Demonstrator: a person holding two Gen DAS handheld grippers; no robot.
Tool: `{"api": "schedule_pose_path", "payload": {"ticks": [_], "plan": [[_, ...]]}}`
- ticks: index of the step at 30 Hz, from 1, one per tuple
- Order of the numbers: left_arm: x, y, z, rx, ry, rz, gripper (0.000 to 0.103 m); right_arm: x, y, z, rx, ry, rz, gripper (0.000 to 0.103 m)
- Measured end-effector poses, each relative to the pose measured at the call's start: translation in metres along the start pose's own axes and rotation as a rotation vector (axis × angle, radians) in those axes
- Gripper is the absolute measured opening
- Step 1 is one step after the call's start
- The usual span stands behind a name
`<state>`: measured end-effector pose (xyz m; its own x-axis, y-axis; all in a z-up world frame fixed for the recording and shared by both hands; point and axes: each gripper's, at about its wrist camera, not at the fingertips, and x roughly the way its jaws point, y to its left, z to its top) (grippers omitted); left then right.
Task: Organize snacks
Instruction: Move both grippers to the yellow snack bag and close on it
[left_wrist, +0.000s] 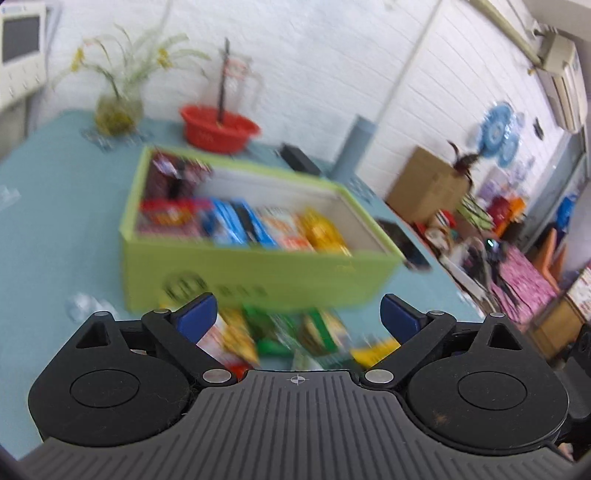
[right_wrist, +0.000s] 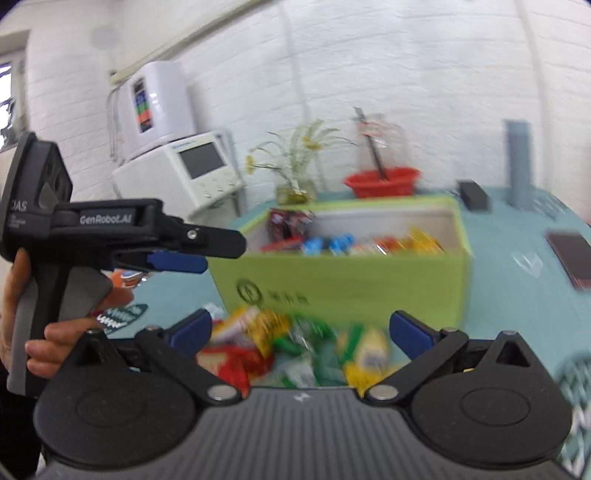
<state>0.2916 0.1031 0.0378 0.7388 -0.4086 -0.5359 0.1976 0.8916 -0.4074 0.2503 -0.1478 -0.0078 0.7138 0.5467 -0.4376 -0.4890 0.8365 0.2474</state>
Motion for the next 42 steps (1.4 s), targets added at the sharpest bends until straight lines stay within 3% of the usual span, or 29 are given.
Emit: {"api": "schedule_pose_path", "payload": {"ticks": [5,12,17,18,21,26,32,35,37,38,42], "plan": [[0.023,-0.025,-0.033,-0.057,0.103,-0.062,0.083,-0.022,-0.019,-0.037,0.105,0.044,-0.064,0.101],[0.047,-0.059,-0.041,-0.002,0.163,-0.064,0.078,-0.018,-0.028,-0.039,0.067,0.043,-0.061,0.101],[0.066,-0.071,-0.047,0.03,0.246,-0.106,0.045,-0.008,-0.009,-0.039,-0.029,0.054,-0.004,0.101],[0.069,-0.07,-0.048,0.032,0.261,-0.103,0.035,-0.01,-0.006,-0.039,-0.04,0.045,-0.027,0.101],[0.066,-0.063,-0.054,-0.005,0.282,-0.118,0.027,-0.014,-0.002,-0.043,-0.05,0.056,-0.02,0.102],[0.036,-0.053,-0.071,-0.016,0.271,-0.082,0.028,-0.016,0.02,-0.052,-0.076,0.09,0.044,0.102],[0.002,-0.039,-0.096,-0.078,0.276,-0.063,0.044,-0.024,0.053,-0.065,-0.182,0.139,0.109,0.102],[-0.002,-0.031,-0.098,-0.117,0.26,-0.06,0.049,-0.033,0.056,-0.065,-0.18,0.121,0.09,0.101],[-0.006,-0.03,-0.096,-0.112,0.239,-0.049,0.064,-0.038,0.055,-0.064,-0.178,0.106,0.052,0.101],[-0.007,-0.03,-0.096,-0.1,0.23,-0.04,0.066,-0.039,0.054,-0.063,-0.171,0.106,0.039,0.101],[-0.004,-0.034,-0.096,-0.076,0.234,-0.035,0.062,-0.032,0.048,-0.064,-0.132,0.124,0.029,0.101]]}}
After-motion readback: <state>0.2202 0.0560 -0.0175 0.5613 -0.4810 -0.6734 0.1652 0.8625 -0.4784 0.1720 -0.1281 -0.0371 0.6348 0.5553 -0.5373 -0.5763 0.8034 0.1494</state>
